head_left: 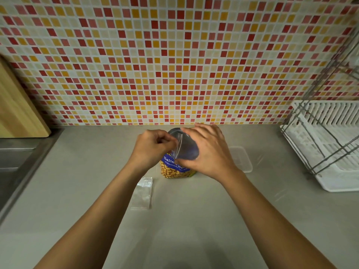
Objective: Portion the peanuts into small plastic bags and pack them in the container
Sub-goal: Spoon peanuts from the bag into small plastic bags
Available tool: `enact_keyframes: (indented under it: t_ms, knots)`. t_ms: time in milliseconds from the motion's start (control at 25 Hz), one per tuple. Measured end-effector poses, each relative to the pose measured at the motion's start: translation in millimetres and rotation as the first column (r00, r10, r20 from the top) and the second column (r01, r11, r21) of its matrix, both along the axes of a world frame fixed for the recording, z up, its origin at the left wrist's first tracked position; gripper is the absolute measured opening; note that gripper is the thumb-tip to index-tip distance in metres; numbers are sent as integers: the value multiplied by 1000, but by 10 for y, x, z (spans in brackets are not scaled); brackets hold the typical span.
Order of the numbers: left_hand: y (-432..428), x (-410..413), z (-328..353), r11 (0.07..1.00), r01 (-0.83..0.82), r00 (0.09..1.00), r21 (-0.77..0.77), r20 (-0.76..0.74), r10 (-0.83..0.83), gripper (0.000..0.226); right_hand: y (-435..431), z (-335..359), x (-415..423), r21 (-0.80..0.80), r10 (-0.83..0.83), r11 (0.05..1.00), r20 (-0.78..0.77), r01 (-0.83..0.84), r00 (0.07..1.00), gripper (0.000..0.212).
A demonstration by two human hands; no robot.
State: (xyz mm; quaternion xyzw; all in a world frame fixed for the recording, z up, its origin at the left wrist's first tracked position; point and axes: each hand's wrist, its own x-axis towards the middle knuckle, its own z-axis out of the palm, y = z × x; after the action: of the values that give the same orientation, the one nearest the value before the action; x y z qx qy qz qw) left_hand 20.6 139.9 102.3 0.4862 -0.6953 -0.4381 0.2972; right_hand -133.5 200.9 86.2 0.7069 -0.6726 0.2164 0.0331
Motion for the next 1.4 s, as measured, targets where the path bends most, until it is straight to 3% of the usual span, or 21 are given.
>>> enact_keyframes:
  t_ms: [160,320,440,480,560,640,720,840,1000,1080,1200,1240,1320,1400]
  knots:
    - [4,-18,-11,1000,2,1000,-20,4,-2,14,-23,-47,4,-48,8,999,-28,-10,1000,77]
    - [-23,-34,-25,999,33,999,-10,25,-32,9,-41,1,-21,-29,27,999,40,-26,999,64]
    - [-65,8,-42,999,42,998,7,-51,-42,5,-22,31,-70,11,37,999,272,-42,962,56]
    - [-118,33,-64,1000,-11,999,-22,-49,10,13,-10,33,-108,25,28,999,383,-41,923,56]
    - [-262,106,-150,979,-147,983,-140,91,160,32,8,14,-202,26,-4,1000,575,-13,818,55]
    - [-377,161,-262,971,-169,946,-168,249,207,39,14,-38,-271,50,-44,999,677,13,734,54]
    - [-405,164,-370,985,-109,954,-131,265,140,31,6,-115,-279,121,-92,993,702,10,706,54]
    - [-394,88,-362,979,-42,969,-199,231,88,18,-22,-235,-240,214,-134,976,703,-29,699,53]
    - [-444,-130,-395,971,103,947,-217,319,-29,14,-52,-324,-242,232,-159,972,729,-22,666,51]
    - [-461,-188,-444,979,96,914,-178,405,-16,16,-57,-351,-262,228,-165,973,751,-17,640,48]
    - [-463,-150,-386,980,-27,952,-199,294,86,27,-56,-379,-299,223,-165,974,790,-26,590,46]
    - [-458,-130,-355,953,-72,920,-294,349,177,26,-58,-388,-310,226,-166,974,796,-31,581,46]
    - [-386,-119,-253,869,-9,761,-495,560,327,24,-55,-401,-325,238,-175,971,795,-34,581,47]
    - [-279,-191,-198,882,110,659,-458,698,280,25,-63,-405,-323,241,-178,970,791,-30,586,48]
